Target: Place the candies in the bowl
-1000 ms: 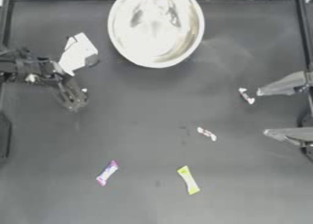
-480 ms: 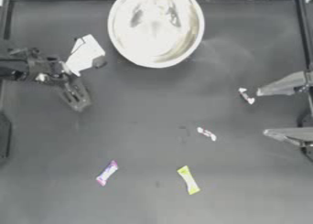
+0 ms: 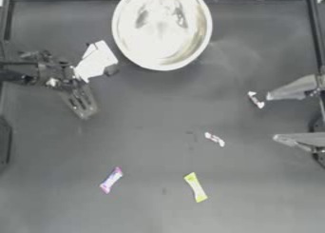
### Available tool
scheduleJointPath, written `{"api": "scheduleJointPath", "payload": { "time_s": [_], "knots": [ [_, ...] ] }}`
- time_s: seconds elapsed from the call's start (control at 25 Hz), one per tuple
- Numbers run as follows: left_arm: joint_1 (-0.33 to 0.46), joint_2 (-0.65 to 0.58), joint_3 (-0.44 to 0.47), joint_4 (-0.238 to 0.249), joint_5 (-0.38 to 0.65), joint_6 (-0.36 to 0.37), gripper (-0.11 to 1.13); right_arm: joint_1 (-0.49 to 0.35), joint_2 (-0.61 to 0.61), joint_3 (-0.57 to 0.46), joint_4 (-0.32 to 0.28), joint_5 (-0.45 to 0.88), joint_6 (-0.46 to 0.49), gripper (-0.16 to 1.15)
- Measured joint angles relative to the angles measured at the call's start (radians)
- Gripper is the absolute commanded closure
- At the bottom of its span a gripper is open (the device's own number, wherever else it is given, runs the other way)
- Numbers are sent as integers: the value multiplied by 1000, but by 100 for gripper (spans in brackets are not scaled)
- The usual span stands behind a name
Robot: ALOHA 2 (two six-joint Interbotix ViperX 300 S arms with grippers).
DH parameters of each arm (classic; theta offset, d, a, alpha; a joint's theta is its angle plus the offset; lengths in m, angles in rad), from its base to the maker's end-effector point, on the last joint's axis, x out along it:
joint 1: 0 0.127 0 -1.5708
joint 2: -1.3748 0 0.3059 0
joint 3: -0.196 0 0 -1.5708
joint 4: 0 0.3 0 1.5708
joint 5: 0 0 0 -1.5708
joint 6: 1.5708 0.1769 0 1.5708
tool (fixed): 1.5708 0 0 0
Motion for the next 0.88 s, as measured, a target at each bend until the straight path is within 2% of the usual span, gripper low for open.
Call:
{"api": "scheduleJointPath", "payload": {
  "time_s": [0.24,0.48,0.72,0.88],
  "knots": [
    [-18,-69,-15,3,3,0,69,0,0,5,14,5,0,-2],
    [-17,-181,-54,48,-5,3,69,-2,0,5,20,5,0,-2],
    [11,-236,-135,98,-86,9,70,-2,0,3,26,6,0,-2],
    [54,-235,-169,114,-167,37,71,-2,2,5,35,12,-2,-2]
  ]
}}
